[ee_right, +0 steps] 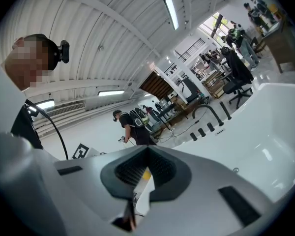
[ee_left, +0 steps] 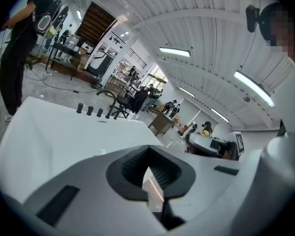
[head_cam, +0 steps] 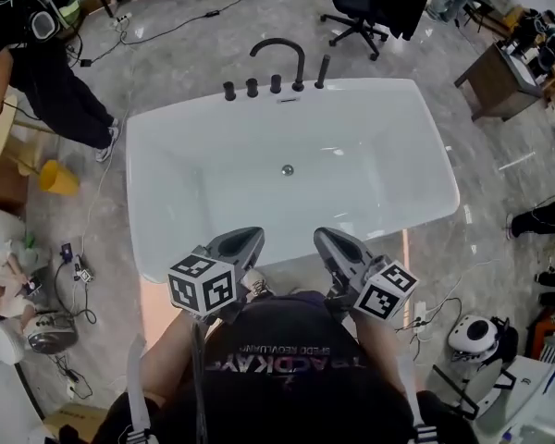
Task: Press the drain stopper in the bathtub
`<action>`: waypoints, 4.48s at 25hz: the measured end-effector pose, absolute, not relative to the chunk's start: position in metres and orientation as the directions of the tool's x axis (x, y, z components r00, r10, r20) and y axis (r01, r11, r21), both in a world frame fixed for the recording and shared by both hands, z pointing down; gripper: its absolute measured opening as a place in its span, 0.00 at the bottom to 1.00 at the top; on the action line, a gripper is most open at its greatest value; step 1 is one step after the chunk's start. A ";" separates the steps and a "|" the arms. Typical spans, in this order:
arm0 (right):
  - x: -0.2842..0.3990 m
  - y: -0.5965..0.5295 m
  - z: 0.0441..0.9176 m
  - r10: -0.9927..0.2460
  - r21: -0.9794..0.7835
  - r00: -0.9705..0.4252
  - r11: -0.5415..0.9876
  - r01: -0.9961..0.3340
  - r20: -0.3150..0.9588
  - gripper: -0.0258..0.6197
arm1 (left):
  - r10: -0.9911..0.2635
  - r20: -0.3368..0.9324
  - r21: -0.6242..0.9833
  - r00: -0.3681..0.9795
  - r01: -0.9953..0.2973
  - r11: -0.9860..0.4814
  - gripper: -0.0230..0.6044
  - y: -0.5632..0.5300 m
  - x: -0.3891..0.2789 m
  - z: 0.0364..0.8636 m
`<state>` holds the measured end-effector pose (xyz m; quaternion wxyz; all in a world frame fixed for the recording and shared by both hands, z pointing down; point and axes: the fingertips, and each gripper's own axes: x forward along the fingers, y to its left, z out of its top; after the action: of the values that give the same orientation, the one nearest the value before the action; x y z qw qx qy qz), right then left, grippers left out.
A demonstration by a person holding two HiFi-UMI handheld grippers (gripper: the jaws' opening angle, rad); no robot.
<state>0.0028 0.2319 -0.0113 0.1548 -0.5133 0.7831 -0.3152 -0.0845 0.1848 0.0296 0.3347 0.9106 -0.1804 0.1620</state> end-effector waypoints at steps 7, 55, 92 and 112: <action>-0.016 0.201 -0.002 -0.858 -0.664 -0.499 0.301 -0.685 0.125 0.06 | -0.281 0.432 0.582 0.857 -0.503 -0.639 0.04 0.169 -0.113 0.041; 0.170 0.102 0.155 -0.729 -0.596 -0.554 0.251 -0.763 0.401 0.06 | -0.271 0.647 0.422 0.713 -0.631 -0.651 0.04 0.126 0.015 0.164; 0.169 -0.125 0.675 -0.477 -0.298 -0.339 0.162 -0.941 0.811 0.07 | -0.284 0.610 0.342 0.739 -0.569 -0.748 0.04 0.026 -0.010 0.464; 0.171 -0.169 0.796 -0.350 -0.249 -0.277 0.124 -0.960 0.895 0.07 | -0.209 0.612 0.510 0.763 -0.582 -0.633 0.04 0.011 -0.018 0.474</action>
<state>0.1706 -0.1688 0.7955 -0.3451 -0.4921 0.6655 -0.4425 -0.0185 0.0105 0.4740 0.3622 0.8662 -0.2283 0.2576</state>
